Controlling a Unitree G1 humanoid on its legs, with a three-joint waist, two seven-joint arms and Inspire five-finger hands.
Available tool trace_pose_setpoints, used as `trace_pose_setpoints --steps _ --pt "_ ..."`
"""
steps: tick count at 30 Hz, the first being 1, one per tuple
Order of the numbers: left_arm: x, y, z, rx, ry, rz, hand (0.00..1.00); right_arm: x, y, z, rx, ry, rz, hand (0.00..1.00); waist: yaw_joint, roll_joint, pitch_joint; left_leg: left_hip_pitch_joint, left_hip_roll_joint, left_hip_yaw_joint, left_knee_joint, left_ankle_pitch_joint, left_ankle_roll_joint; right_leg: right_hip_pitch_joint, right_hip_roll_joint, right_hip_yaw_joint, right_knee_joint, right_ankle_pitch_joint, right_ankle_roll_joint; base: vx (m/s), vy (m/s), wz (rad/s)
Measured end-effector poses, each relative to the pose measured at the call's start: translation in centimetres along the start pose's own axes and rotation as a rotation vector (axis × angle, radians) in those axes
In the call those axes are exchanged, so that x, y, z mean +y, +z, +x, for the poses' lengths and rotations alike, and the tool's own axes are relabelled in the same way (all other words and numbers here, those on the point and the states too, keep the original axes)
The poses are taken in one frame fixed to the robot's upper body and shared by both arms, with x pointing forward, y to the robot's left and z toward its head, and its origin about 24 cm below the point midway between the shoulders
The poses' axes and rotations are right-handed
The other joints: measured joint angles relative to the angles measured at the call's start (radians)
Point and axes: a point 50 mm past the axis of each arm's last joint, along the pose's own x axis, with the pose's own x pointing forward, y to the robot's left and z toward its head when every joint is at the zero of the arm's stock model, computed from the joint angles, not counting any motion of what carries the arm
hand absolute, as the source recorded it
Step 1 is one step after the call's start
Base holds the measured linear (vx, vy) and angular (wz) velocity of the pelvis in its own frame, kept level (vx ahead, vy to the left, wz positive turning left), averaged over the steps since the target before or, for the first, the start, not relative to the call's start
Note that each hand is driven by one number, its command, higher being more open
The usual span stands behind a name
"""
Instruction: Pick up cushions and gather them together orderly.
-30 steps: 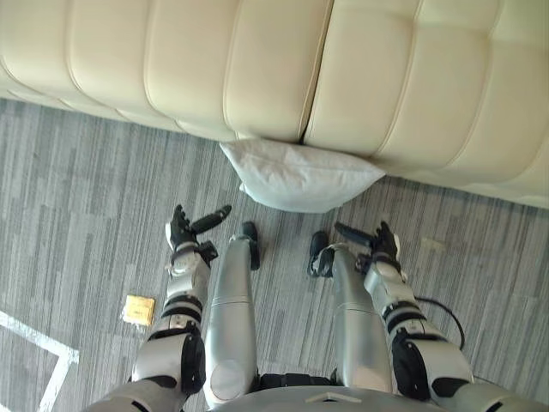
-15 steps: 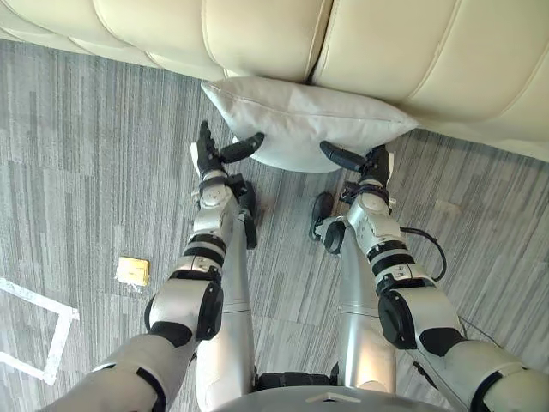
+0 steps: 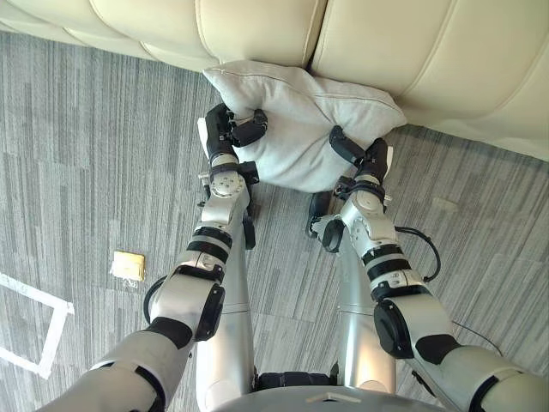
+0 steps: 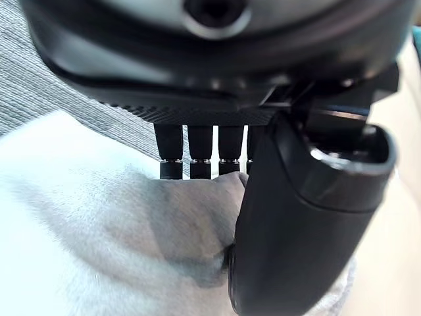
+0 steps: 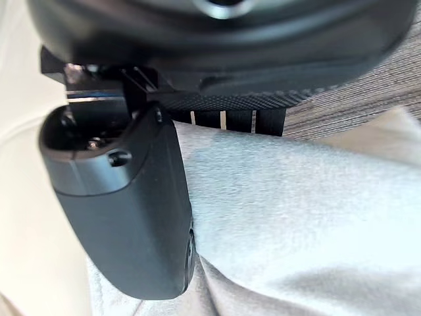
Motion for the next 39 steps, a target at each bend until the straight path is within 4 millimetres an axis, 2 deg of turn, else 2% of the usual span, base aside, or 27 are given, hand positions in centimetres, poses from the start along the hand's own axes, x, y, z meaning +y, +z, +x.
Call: trace_pose_setpoints --steps 2,4,10,13,19,25,27,28,29,30,31,33,34,35,36,37,38,39 --pt "-0.3 -0.6 -1.4 -0.014 -0.037 0.008 0.0 -1.1 -0.6 -1.3 -0.013 -0.033 0.036 0.0 0.0 -0.002 -0.003 0.12 0.002 0.013 -0.082 0.01 -0.003 0.114 0.005 0.001 -0.079 0.016 0.007 0.03 -0.029 -0.08" --pt "-0.5 -0.8 -2.2 -0.03 -0.061 0.011 0.0 -2.0 -0.8 -2.1 -0.032 -0.047 0.05 0.0 0.001 -0.002 -0.004 0.182 0.001 0.018 -0.126 0.016 -0.002 0.172 0.006 0.001 -0.119 0.021 0.009 0.05 -0.017 -0.03" --pt "-0.2 -2.0 -6.7 -0.061 -0.103 -0.015 0.0 -5.2 -0.9 -6.3 -0.135 -0.058 -0.013 0.0 0.005 -0.014 -0.032 0.442 0.0 0.055 -0.27 0.028 -0.003 0.413 0.017 0.008 -0.256 0.032 0.006 0.13 -0.002 -0.09" --pt "0.6 -4.3 -9.9 0.015 -0.111 -0.026 0.0 -7.6 -2.0 -9.2 -0.13 -0.06 -0.105 0.0 0.009 -0.015 -0.094 0.579 -0.004 0.07 -0.363 0.03 -0.005 0.54 0.022 0.004 -0.336 0.031 0.008 0.17 0.002 -0.08" --pt "2.1 -7.2 -14.3 0.139 -0.133 -0.023 0.0 -10.4 -3.6 -12.5 -0.082 -0.06 -0.261 0.0 0.01 -0.015 -0.225 0.735 -0.004 0.087 -0.477 0.03 -0.019 0.676 0.031 0.005 -0.416 0.011 0.012 0.15 -0.021 -0.04" --pt "3.4 -9.1 -16.7 0.227 -0.14 0.004 0.0 -11.3 -4.6 -14.0 -0.045 -0.04 -0.351 0.0 0.009 0.003 -0.274 0.818 0.02 0.085 -0.437 -0.018 -0.043 0.765 0.052 0.007 -0.405 -0.04 -0.003 0.08 -0.065 -0.07" --pt "4.1 -9.9 -17.8 0.272 -0.131 0.019 0.0 -11.6 -5.3 -14.8 -0.011 -0.028 -0.369 0.0 0.018 0.005 -0.275 0.797 0.039 0.047 -0.254 -0.024 -0.046 0.835 0.073 0.012 -0.403 -0.077 -0.025 0.05 -0.073 -0.17" --pt "4.2 -10.0 -18.0 0.28 -0.129 0.02 0.0 -11.6 -5.4 -14.9 -0.006 -0.026 -0.374 0.0 0.019 0.008 -0.279 0.789 0.042 0.034 -0.219 -0.024 -0.046 0.846 0.079 0.012 -0.403 -0.081 -0.027 0.09 -0.069 -0.1" --pt "4.6 -10.6 -18.9 0.312 -0.124 0.024 0.0 -11.9 -5.6 -15.2 0.007 -0.015 -0.393 0.0 0.019 0.018 -0.308 0.737 0.054 0.003 -0.093 -0.01 -0.03 0.868 0.096 0.011 -0.402 -0.099 -0.044 0.1 -0.043 -0.06" --pt "4.6 -10.7 -19.1 0.319 -0.125 0.026 0.0 -11.9 -5.7 -15.3 0.01 -0.014 -0.396 0.0 0.019 0.015 -0.318 0.707 0.055 -0.001 -0.052 -0.007 -0.031 0.872 0.097 0.013 -0.402 -0.102 -0.051 0.22 -0.042 -0.03" --pt "4.6 -10.8 -19.2 0.324 -0.134 0.027 0.0 -12.0 -5.6 -15.2 0.006 -0.012 -0.405 0.0 0.023 0.015 -0.329 0.676 0.042 -0.01 -0.027 -0.029 -0.03 0.873 0.096 0.017 -0.406 -0.105 -0.057 0.19 -0.003 -0.01" --pt "4.7 -11.0 -19.4 0.336 -0.144 0.04 0.0 -12.0 -5.7 -14.7 0.0 -0.008 -0.416 0.0 0.023 0.013 -0.333 0.663 -0.015 -0.019 -0.126 -0.097 -0.023 0.905 0.091 0.027 -0.452 -0.105 -0.06 0.21 0.024 -0.01" --pt "4.7 -11.0 -19.4 0.336 -0.144 0.04 0.0 -11.9 -5.7 -14.6 0.0 -0.007 -0.416 0.0 0.023 0.013 -0.333 0.663 -0.016 -0.018 -0.128 -0.097 -0.023 0.906 0.091 0.027 -0.453 -0.105 -0.06 0.25 0.056 -0.02" --pt "4.9 -11.3 -19.5 0.348 -0.145 0.055 0.0 -11.8 -6.1 -14.0 0.008 -0.001 -0.432 0.0 0.024 0.01 -0.336 0.663 -0.07 -0.025 -0.275 -0.094 -0.026 0.948 0.082 0.033 -0.5 -0.104 -0.058 0.34 0.124 -0.16" --pt "5.2 -11.5 -19.5 0.357 -0.147 0.072 0.0 -11.6 -6.6 -13.2 0.015 0.011 -0.45 0.0 0.03 0.012 -0.338 0.662 -0.107 -0.051 -0.406 -0.052 -0.029 0.987 0.08 0.05 -0.541 -0.104 -0.044 0.37 0.15 -0.32" --pt "5.3 -11.5 -19.5 0.359 -0.148 0.079 0.0 -11.6 -6.8 -12.9 0.018 0.017 -0.458 0.0 0.039 0.015 -0.341 0.664 -0.115 -0.063 -0.47 -0.014 -0.03 1.001 0.081 0.064 -0.553 -0.108 -0.03 0.54 0.225 -0.68" --pt "5.5 -11.6 -19.5 0.362 -0.149 0.09 0.0 -11.5 -7.1 -12.7 0.031 0.024 -0.468 0.0 0.065 0.018 -0.347 0.691 -0.115 -0.059 -0.518 0.12 -0.024 1.021 0.082 0.099 -0.557 -0.122 0.001 0.45 0.18 -0.64" --pt "5.8 -11.6 -19.5 0.363 -0.149 0.101 0.0 -11.4 -7.5 -12.6 0.044 0.027 -0.47 0.0 0.067 0.007 -0.355 0.699 -0.125 -0.042 -0.506 0.142 0.03 1.032 0.07 0.117 -0.559 -0.131 0.019 0.58 0.197 -0.56"
